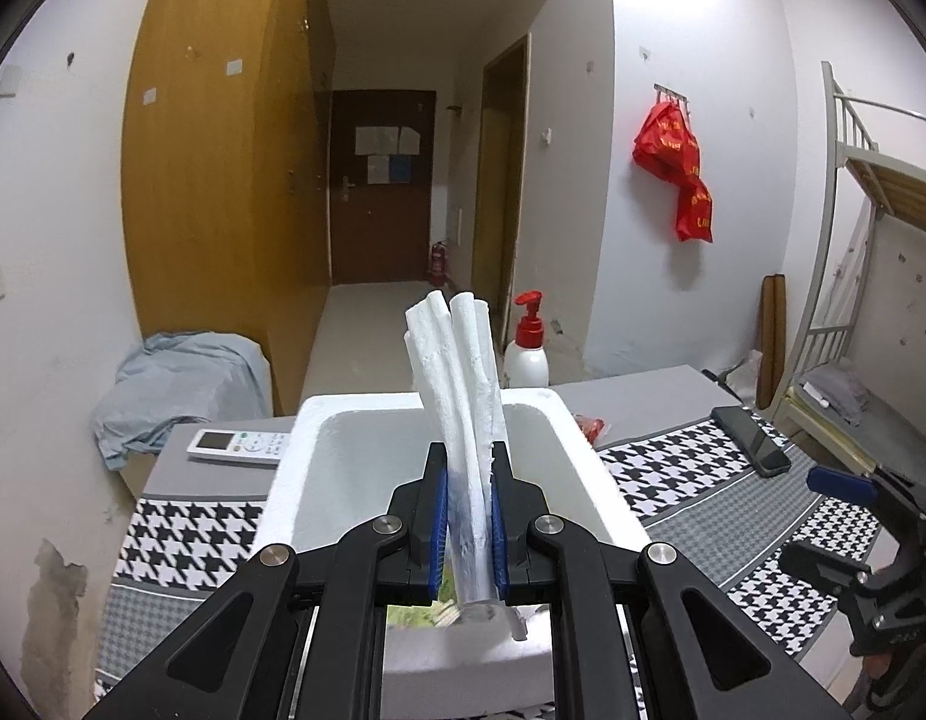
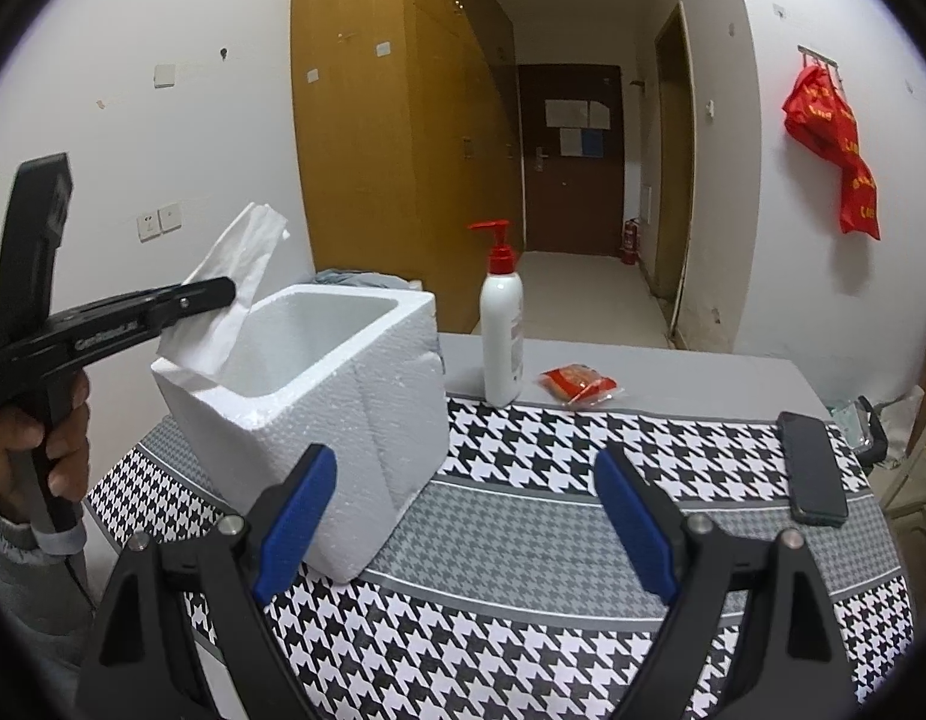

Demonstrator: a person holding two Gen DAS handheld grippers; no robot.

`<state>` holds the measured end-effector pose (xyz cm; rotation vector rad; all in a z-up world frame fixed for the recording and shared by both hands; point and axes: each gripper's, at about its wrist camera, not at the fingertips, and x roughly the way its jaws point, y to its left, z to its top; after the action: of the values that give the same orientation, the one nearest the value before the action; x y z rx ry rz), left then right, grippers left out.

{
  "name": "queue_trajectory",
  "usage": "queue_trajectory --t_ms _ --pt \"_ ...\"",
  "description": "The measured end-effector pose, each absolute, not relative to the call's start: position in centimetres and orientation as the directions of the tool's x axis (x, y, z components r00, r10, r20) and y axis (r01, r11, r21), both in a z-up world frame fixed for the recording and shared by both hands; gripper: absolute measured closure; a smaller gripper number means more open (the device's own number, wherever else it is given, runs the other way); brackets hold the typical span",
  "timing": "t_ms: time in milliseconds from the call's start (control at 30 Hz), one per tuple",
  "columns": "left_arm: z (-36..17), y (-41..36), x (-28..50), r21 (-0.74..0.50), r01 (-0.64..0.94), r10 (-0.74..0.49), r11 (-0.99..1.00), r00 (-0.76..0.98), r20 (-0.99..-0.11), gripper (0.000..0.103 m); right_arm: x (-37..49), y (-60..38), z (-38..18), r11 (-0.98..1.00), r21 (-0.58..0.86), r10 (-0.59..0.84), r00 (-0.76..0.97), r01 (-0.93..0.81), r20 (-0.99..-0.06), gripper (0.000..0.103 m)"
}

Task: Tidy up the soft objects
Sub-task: 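Move the white tissues over the foam box with the left gripper while the right gripper withdraws, then lower the white tissues into the foam box and open the left gripper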

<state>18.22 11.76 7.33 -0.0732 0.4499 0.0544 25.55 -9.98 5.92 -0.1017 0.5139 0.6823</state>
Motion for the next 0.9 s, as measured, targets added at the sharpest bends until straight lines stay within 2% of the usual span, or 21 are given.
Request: queue_trajectory --t_ms 733,833,900 --pt "6.2 11.0 21.8 -0.036 -0.041 0.019 0.999 0.874 -0.486 0.088 25.6 -11.7 4.9 0.826 0.079 0.515 0.689 -0.558 -0.510 0.013" --pt "6.3 10.9 21.8 -0.029 -0.043 0.024 0.999 0.879 -0.476 0.061 25.5 -11.7 4.9 0.827 0.076 0.512 0.691 -0.557 -0.511 0.013" --pt "6.4 10.7 21.7 -0.021 -0.047 0.032 0.999 0.883 -0.469 0.033 25.6 -11.8 4.8 0.828 0.077 0.511 0.691 -0.555 -0.511 0.013"
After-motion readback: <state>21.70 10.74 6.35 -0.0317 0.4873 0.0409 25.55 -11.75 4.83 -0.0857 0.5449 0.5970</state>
